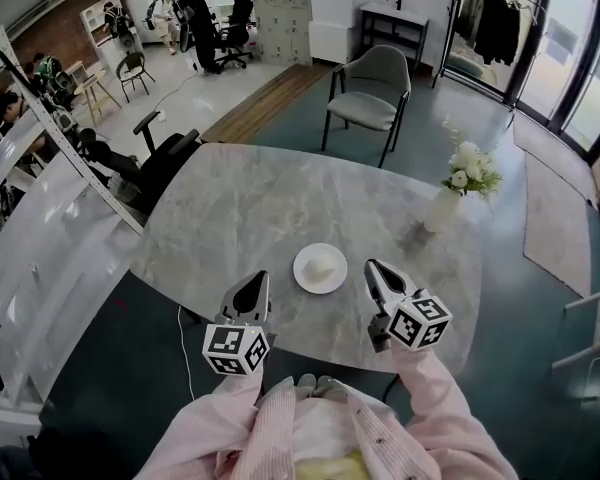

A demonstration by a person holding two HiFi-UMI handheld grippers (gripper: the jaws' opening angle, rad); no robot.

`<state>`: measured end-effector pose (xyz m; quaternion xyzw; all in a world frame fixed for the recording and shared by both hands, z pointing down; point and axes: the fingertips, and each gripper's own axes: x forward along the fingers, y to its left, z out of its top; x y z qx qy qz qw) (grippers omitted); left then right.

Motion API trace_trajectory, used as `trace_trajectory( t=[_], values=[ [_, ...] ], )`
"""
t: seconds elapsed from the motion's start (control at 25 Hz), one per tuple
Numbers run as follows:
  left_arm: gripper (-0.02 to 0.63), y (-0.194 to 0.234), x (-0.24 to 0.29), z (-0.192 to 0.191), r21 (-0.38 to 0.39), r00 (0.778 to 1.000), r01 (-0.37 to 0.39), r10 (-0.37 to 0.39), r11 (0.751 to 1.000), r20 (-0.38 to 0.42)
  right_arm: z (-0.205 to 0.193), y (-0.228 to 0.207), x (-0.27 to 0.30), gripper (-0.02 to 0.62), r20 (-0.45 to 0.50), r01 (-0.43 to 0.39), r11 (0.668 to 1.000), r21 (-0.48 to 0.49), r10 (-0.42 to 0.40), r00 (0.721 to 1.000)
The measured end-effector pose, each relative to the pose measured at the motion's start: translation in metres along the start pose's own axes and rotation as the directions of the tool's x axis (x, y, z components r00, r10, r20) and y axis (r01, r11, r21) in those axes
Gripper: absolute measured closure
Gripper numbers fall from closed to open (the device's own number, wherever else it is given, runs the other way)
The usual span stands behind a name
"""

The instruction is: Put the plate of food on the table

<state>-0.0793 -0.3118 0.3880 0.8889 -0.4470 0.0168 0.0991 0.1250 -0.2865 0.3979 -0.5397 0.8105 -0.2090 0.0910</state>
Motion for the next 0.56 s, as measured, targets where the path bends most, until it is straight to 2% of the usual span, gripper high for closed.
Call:
trace_trajectory(
  t=[0.56],
  values=[
    [0.615,0.012,0.003,-0.002,-0.005,0.999,-0.033,0.033,0.999,-0.002,0.000,-0.009,0.002,0.591,0.015,0.023,1.000,-0.008,-0.023,1.000]
  ],
)
